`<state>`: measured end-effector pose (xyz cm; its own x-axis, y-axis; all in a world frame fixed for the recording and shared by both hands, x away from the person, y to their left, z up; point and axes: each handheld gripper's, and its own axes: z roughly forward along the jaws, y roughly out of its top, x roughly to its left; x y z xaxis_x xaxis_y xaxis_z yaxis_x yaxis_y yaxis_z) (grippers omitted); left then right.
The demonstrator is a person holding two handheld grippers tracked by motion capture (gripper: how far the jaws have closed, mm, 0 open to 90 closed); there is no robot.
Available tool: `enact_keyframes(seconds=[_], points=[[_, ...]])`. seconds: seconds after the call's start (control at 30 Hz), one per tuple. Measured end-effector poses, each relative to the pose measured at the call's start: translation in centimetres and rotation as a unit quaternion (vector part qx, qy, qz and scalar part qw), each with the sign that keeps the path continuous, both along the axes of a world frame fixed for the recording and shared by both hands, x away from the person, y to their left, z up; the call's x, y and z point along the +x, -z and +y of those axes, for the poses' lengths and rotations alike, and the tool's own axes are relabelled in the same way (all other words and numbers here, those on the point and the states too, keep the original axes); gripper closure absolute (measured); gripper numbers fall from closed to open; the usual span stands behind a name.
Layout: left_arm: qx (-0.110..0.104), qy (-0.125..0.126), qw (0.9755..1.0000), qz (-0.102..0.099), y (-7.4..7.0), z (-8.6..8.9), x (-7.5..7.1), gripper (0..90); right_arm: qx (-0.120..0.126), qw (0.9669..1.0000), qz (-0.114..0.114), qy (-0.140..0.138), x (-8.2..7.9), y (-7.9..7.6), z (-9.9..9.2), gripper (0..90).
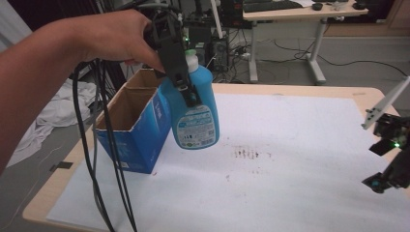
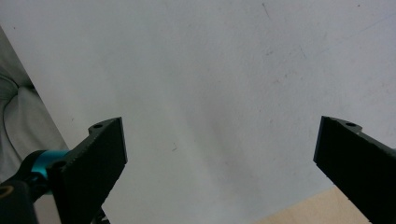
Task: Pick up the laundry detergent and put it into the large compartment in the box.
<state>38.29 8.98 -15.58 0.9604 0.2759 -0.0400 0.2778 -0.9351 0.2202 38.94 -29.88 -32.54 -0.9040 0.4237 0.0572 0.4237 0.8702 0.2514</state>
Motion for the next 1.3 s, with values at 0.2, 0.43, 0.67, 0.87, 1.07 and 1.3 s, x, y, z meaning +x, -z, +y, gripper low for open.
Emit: enact_keyframes(seconds=[0.2,0.43,0.67,0.87,1.07,1.3], points=[[0.008,-0.014,0.9998,-0.012,-2.0,1.8,0.0,38.1,0.000,1.0000,0.001,0.004,0.0,0.0,0.0,1.7],[0.016,-0.038,0.9990,-0.016,-3.7,4.0,0.3,38.2,0.000,1.0000,0.002,0.004,0.2,0.1,0.0,1.7],[0.006,-0.061,0.9978,-0.025,-5.3,6.5,0.6,38.1,-0.001,1.0000,0.005,0.005,0.3,0.2,0.0,1.7],[0.003,-0.073,0.9969,-0.028,-6.2,8.4,1.1,38.1,-0.003,0.9999,0.005,0.010,0.4,0.1,-0.1,1.7],[0.001,-0.089,0.9954,-0.035,-6.9,10.2,1.4,38.1,-0.003,0.9998,0.005,0.016,0.5,0.1,-0.3,1.7],[-0.003,-0.110,0.9931,-0.042,-6.9,12.3,1.7,38.2,-0.003,0.9997,0.008,0.022,0.6,0.0,-0.2,1.7]])
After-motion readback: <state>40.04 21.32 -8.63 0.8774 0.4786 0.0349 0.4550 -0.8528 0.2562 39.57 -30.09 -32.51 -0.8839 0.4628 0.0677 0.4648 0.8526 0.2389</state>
